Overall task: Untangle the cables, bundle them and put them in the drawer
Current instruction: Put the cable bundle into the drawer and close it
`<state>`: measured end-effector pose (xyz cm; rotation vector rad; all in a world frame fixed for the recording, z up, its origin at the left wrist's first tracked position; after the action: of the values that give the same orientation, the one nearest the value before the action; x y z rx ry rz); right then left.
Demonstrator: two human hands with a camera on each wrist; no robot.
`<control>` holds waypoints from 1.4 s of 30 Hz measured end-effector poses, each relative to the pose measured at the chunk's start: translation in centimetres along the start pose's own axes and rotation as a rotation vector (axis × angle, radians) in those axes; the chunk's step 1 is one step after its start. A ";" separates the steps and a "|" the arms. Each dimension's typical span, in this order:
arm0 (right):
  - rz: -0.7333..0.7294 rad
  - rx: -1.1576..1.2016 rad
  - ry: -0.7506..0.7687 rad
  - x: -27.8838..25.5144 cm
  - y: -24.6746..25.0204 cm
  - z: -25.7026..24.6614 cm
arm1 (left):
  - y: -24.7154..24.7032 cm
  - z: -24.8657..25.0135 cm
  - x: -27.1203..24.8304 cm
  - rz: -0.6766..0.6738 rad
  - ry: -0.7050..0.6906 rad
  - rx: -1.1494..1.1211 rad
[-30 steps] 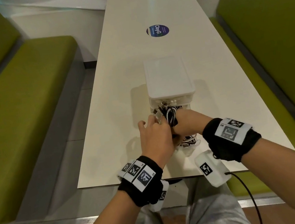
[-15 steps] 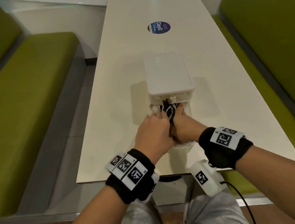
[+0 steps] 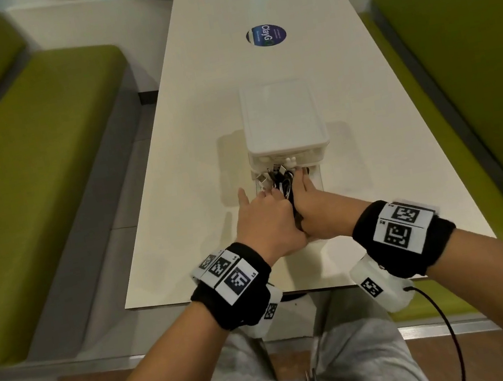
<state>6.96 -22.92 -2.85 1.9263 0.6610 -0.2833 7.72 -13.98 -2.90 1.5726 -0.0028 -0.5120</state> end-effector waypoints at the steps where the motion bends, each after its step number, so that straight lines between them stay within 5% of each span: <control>1: 0.009 -0.032 0.008 -0.2 0.0 -0.1 | 0.0 0.0 0.0 0.000 -0.007 -0.003; 8: 0.172 -0.469 0.095 -2.4 -0.6 -1.2 | -0.4 0.2 0.4 0.043 -0.060 0.021; 16: 0.101 -0.484 0.261 -0.2 -0.4 0.5 | -1.0 0.2 0.5 0.079 -0.084 0.002; 27: -0.096 -0.706 0.169 1.5 1.4 -1.3 | -1.7 0.2 0.2 0.104 -0.101 0.121; 37: -0.101 -0.737 0.131 1.9 1.0 -2.8 | -2.1 -0.2 -0.1 0.147 -0.110 0.068; 42: 0.071 -0.703 0.156 0.9 0.2 -2.7 | -2.4 -0.3 -0.3 0.173 -0.117 0.097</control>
<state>7.53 -20.31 -1.92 1.2959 0.6783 0.1390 6.81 -13.38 -5.14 1.6171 -0.2541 -0.4724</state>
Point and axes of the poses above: each hand's wrist, its own x-axis towards the middle knuckle, its own y-axis out of the back of the hand, z = x × y, the point moved 4 cm from there along x, towards the middle knuckle, and after that the axes turned 11 degrees about y, right-handed, at the moved point
